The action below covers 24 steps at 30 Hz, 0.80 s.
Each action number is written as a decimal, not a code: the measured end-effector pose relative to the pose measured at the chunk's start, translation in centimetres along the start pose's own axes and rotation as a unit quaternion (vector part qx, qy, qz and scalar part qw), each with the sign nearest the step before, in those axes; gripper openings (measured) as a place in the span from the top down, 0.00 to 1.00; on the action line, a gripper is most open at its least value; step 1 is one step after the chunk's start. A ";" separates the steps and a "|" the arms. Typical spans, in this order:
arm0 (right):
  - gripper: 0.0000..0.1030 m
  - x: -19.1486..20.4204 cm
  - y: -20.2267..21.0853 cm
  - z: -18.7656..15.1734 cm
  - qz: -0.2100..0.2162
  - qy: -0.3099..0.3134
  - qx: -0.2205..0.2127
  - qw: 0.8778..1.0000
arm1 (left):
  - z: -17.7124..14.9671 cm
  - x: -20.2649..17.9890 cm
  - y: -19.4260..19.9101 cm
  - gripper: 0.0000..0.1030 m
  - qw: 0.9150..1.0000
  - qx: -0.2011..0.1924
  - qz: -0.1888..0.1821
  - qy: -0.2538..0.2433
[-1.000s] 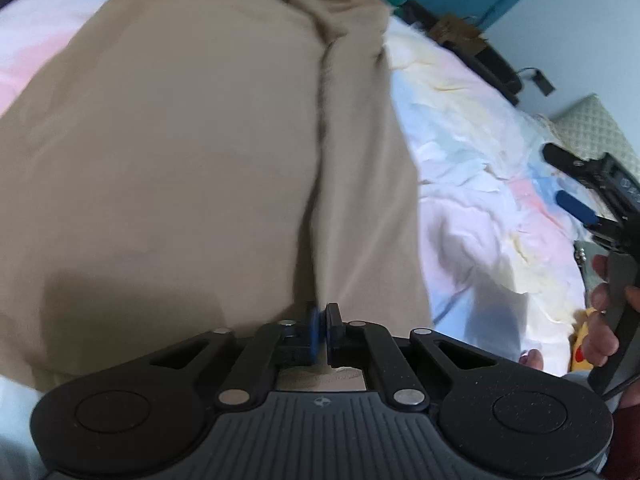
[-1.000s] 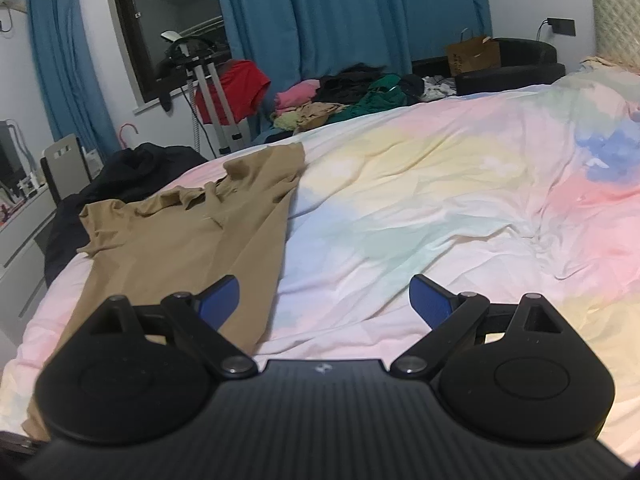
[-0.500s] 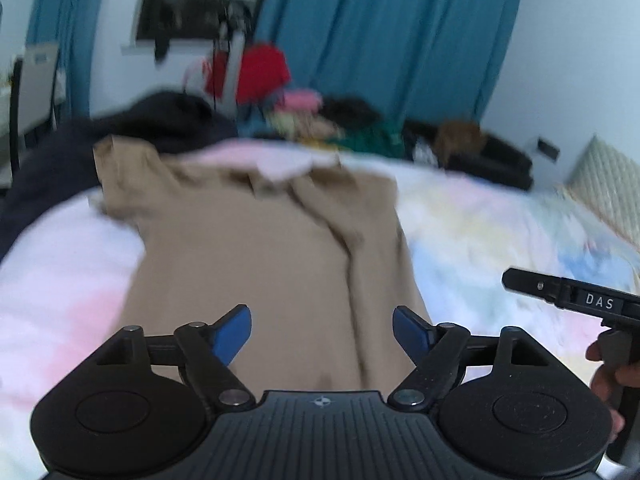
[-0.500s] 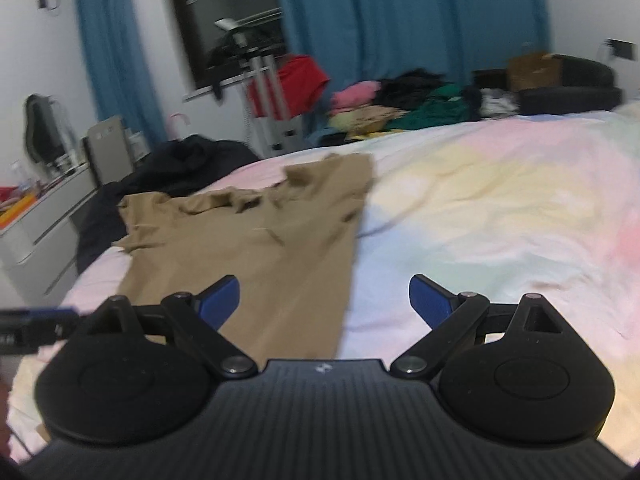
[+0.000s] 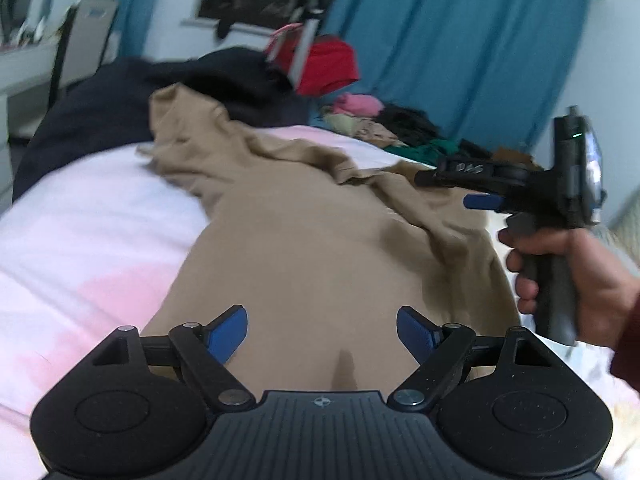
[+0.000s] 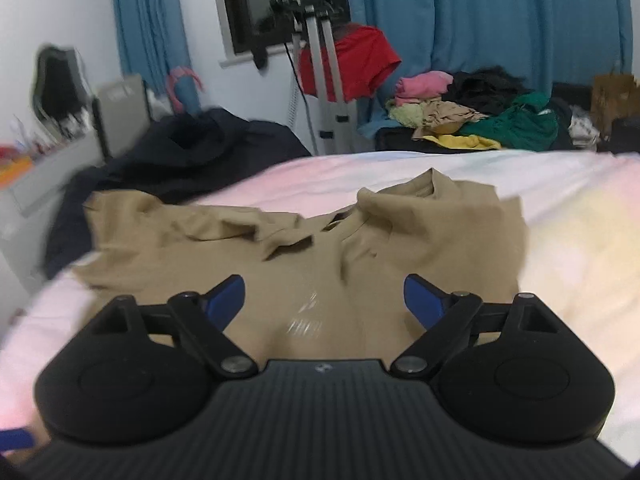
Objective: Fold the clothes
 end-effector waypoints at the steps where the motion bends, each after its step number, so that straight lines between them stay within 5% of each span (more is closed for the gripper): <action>1: 0.15 0.2 -1.1 -0.1 -0.016 0.008 0.002 1.000 | 0.0 0.5 -0.3 0.19 1.000 0.001 -0.004 0.010; 5: 0.19 0.4 -4.3 -0.6 -0.061 0.027 0.009 0.998 | -0.5 2.1 -1.9 0.19 0.999 0.022 0.000 0.031; 6: 0.35 0.4 -4.8 -1.0 -0.066 0.030 0.014 0.997 | -0.6 2.3 -2.3 0.19 0.999 0.028 0.003 0.035; 8: 0.47 0.3 -5.4 -1.5 -0.071 0.032 0.029 0.997 | -0.7 2.4 -2.4 0.19 0.999 0.029 0.005 0.037; 11: 0.96 0.3 -5.1 -1.6 -0.059 0.015 0.040 0.997 | -1.0 2.2 -2.2 0.19 0.999 0.026 0.011 0.029; 18: 0.96 4.5 -0.7 1.1 -0.007 0.054 -0.015 0.998 | -1.3 1.2 -0.9 0.19 0.999 0.018 0.020 0.018; 24: 0.95 6.6 -0.4 -0.1 0.032 0.066 -0.001 0.997 | -1.0 1.3 -0.2 0.19 0.999 0.007 0.022 0.025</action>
Point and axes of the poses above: each gripper's, at about its wrist camera, not at the fingertips, and y roughly against the way its jaws point, x to its left, z to its top, the point moved 4 cm from there along -y, roughly the way its jaws point, and after that the axes turned 5 degrees about -z, right-handed, at the moved point
